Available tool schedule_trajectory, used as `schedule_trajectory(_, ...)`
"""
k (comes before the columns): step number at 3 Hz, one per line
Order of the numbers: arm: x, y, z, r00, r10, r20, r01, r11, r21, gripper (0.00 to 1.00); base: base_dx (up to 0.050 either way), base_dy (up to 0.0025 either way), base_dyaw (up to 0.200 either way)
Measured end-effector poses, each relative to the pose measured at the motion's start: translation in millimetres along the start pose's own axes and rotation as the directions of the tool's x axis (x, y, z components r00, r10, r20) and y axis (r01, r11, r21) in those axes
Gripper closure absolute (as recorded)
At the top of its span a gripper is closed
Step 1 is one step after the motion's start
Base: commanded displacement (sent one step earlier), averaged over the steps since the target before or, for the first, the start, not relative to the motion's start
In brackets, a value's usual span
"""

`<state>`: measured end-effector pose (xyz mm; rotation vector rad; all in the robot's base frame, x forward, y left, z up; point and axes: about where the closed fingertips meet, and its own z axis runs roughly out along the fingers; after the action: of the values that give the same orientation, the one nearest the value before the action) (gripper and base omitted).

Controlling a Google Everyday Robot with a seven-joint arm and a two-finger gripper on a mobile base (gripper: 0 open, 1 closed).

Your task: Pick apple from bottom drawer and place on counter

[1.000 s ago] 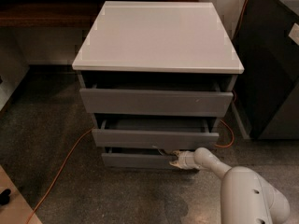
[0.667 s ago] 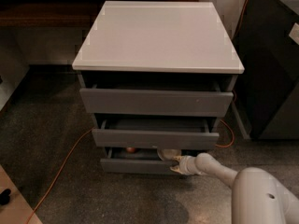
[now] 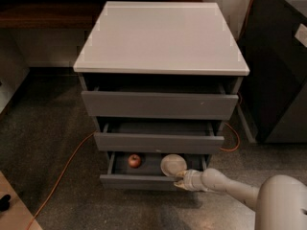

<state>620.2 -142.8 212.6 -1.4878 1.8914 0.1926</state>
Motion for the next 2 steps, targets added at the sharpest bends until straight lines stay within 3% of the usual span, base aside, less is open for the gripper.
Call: schedule_trajectory(2, 2.4, -1.0, -1.7, 1.0, 0.0, 0.0, 0.0, 1.0, 0.0, 1.0, 0.0, 0.0, 0.0)
